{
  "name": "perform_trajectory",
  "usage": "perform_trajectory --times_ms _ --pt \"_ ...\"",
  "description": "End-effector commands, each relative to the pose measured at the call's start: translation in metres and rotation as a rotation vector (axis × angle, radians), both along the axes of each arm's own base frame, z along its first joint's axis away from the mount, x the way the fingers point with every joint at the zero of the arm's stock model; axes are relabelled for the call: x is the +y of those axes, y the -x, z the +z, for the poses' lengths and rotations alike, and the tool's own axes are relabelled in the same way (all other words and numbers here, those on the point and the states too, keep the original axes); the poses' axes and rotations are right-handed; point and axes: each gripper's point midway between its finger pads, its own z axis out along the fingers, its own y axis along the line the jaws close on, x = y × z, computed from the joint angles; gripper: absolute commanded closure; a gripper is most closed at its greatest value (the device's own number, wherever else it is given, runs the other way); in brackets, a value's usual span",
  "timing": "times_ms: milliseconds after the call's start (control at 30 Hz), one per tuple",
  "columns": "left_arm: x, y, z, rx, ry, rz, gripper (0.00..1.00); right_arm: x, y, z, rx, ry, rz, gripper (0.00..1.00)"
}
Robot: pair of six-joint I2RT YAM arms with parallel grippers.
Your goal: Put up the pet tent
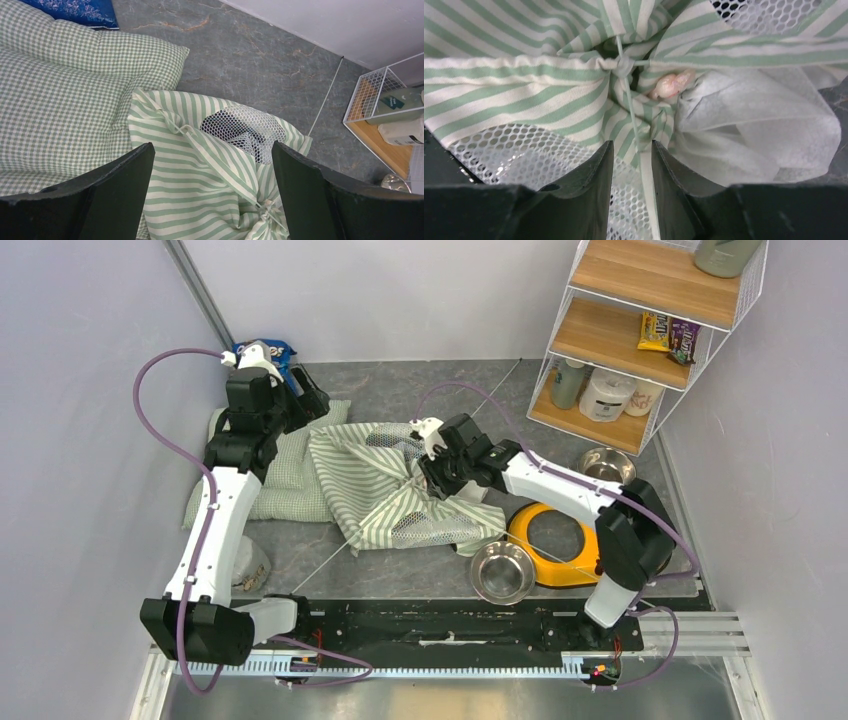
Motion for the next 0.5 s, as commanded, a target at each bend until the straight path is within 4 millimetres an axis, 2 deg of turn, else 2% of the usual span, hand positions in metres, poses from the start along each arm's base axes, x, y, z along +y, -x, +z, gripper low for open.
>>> perform_trajectory --times_ms 0,167,233,300,367,400,467 --pt "0.002 -0.003 0.007 -0.023 0.011 0.019 0.06 0.019 -0.022 0.008 -0.101 -0.001 0.052 0.59" --pt "0.004 -0.007 0.005 -0.014 0.007 0.023 0.06 0.030 -0.021 -0.006 -0.093 0.023 0.105 0.61" --pt "0.004 -0.009 0.004 -0.011 0.009 0.024 0.06 0.034 -0.022 -0.012 -0.088 0.034 0.115 0.65" --pt "0.003 -0.011 0.004 -0.009 0.009 0.022 0.06 0.036 -0.024 -0.016 -0.087 0.042 0.115 0.75" --pt "0.003 -0.013 0.004 -0.008 0.008 0.021 0.06 0.038 -0.029 -0.018 -0.100 0.049 0.095 0.93" --pt "0.004 -0.014 0.004 -0.008 0.007 0.022 0.07 0.039 -0.031 -0.018 -0.112 0.049 0.085 0.98" --pt "0.005 -0.014 0.006 -0.011 0.004 0.024 0.07 0.041 -0.034 -0.016 -0.146 0.045 0.075 1.00"
